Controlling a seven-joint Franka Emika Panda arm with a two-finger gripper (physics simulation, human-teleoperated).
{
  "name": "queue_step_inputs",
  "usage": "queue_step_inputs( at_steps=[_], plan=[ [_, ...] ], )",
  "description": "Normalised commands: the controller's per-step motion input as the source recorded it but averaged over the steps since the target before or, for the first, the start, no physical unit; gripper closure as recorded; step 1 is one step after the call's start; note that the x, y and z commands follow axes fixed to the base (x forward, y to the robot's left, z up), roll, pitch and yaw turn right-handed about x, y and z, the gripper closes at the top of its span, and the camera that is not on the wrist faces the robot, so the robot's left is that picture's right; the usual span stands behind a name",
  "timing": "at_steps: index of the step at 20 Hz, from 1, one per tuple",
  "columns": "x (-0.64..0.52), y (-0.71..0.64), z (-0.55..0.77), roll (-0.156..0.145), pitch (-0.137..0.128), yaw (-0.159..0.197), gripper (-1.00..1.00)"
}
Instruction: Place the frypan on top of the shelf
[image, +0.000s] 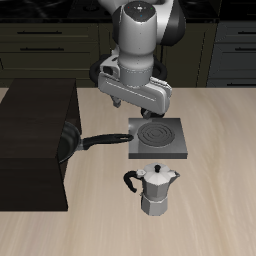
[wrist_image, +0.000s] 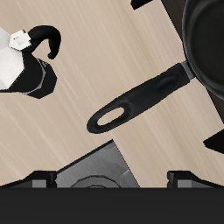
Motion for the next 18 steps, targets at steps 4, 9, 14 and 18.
queue_step_inputs(
  at_steps=[4, 9, 14, 18],
  plan=[
    [0.03, -0.03, -0.27, 0.011, 0.033, -0.069, -1.0],
    [-0.01, -0.05, -0.16, -0.013, -0.011, -0.025, -1.0],
    [0.06, -0.02, -0.17, 0.002, 0.025, -0.027, -1.0],
    [0.01, 0.02, -0.14, 0.006, 0.016, -0.038, -1.0]
  ],
)
